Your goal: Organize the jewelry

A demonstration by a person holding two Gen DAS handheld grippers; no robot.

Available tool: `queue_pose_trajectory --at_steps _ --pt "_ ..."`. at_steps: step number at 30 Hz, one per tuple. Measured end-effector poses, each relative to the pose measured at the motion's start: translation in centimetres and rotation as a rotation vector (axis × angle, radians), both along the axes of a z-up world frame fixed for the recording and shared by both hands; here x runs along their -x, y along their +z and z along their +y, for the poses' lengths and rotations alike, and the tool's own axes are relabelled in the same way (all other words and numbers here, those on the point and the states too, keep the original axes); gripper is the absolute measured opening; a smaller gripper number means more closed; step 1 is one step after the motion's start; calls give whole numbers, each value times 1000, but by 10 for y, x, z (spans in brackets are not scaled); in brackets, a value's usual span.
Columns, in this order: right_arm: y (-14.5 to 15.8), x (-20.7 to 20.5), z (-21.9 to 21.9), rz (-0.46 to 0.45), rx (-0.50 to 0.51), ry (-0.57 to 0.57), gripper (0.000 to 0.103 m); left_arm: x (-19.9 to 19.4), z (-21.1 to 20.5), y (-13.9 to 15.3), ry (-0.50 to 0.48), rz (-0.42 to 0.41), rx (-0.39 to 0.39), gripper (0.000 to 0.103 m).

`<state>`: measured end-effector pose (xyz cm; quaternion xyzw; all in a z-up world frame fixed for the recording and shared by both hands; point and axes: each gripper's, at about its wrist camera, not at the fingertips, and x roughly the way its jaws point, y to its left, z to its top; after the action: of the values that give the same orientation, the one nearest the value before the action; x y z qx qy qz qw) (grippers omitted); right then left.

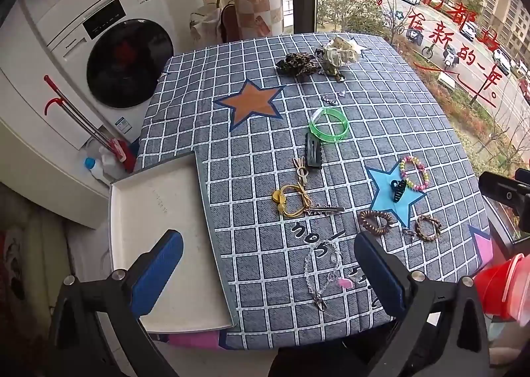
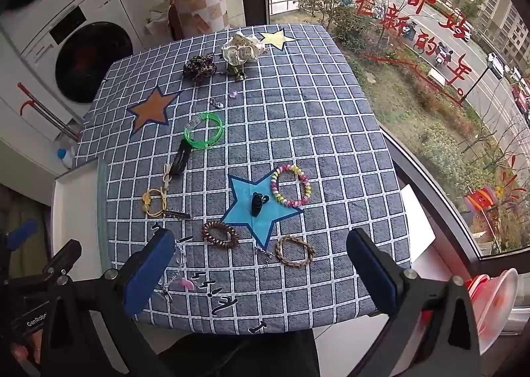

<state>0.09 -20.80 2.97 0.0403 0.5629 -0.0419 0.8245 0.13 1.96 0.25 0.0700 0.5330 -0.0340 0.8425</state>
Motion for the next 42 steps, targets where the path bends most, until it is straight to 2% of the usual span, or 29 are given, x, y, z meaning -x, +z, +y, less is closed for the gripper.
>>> queue_pose_trajectory --at_steps 42 --pt "0 3 4 1 -1 0 103 5 3 -3 0 3 0 103"
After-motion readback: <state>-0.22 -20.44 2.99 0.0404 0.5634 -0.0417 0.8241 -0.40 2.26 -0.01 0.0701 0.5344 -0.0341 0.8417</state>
